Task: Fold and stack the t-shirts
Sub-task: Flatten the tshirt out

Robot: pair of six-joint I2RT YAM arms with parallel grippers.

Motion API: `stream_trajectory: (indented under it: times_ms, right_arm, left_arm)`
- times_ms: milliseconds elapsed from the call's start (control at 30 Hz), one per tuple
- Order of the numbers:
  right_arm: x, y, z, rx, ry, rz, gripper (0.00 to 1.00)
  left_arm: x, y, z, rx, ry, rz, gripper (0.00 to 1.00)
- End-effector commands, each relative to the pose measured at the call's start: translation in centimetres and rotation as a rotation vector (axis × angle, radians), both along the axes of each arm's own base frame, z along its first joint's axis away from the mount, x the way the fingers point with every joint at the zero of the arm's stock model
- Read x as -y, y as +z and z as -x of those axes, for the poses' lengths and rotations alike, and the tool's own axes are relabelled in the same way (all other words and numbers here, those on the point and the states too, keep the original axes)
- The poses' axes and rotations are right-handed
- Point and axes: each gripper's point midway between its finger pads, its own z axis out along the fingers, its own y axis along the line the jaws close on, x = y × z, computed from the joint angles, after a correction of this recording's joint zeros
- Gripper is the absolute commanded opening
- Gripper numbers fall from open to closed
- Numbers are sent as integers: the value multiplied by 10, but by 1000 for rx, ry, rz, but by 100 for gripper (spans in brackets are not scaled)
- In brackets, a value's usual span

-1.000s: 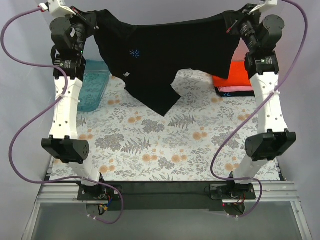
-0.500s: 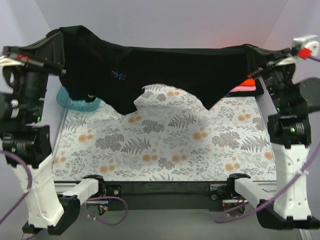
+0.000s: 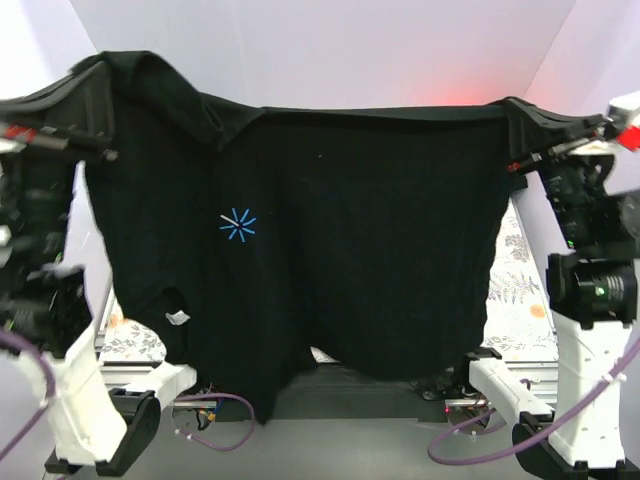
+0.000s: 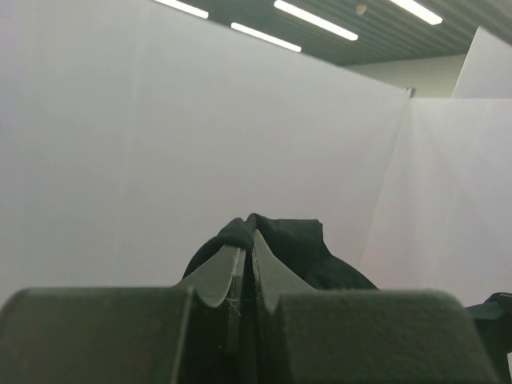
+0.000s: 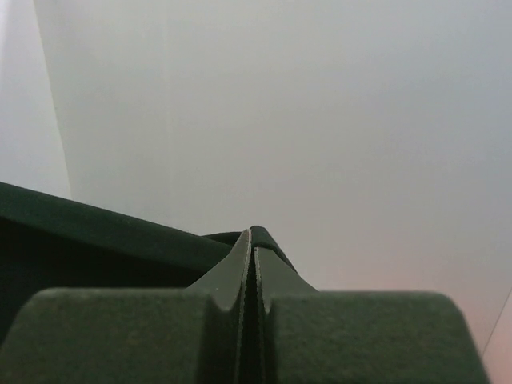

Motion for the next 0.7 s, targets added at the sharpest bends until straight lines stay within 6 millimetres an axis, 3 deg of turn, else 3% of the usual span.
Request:
stream_trajectory:
  times_ms: [0,33,67,100,133,167,200,233,300,400,500,533,567,600,633,667]
  right_arm:
    - [9,-41,-52,-140,-69,0,1]
    - [7,-51,-60,-169,-60,1,1]
    - [4,-78,-80,-240,-55,6,1]
    - [4,-93,-91,-277,-55,9,1]
    - [3,-102,-99,-287,-51,9,1]
    - [1,-123,-113,-328,-47,7,1]
    - [0,-158,-128,-396,-48,10,1]
    - [-1,-170,-138,-397,-46,8,1]
    - [-4,-230,-164,-522,-41,18,1]
    - [-8,-299,-195,-644,-31,35,1]
    - [-7,-353,-222,-734,-43,47,1]
    - [-7,-365,-229,-753,-43,47,1]
    - [-9,-389,-240,-796,-40,52,1]
    - [-10,-400,-246,-816,-35,56,1]
    - [-12,-402,-254,-816,-22,62,1]
    - [-14,-424,-262,-861,-16,67,1]
  left_arm:
    - [7,-66,-112,-247,2,-29,0]
    - [12,-84,-133,-294,-20,-40,0]
    - [14,-101,-149,-337,-32,-38,0]
    - [17,-150,-181,-451,-39,-42,0]
    - [18,-164,-194,-459,-43,-38,0]
    - [19,-194,-213,-516,-41,-37,0]
    - [20,-243,-232,-611,-40,-40,0]
    - [20,-264,-245,-631,-36,-38,0]
    - [18,-320,-273,-737,-19,-44,0]
    - [20,-406,-304,-890,-17,-59,0]
    - [21,-467,-328,-978,-19,-66,0]
    - [22,-478,-336,-985,-19,-68,0]
    - [22,-488,-341,-1002,-19,-69,0]
    - [23,-517,-349,-1057,-24,-73,0]
    - [24,-523,-354,-1065,-25,-75,0]
    - [24,-526,-360,-1068,-27,-75,0]
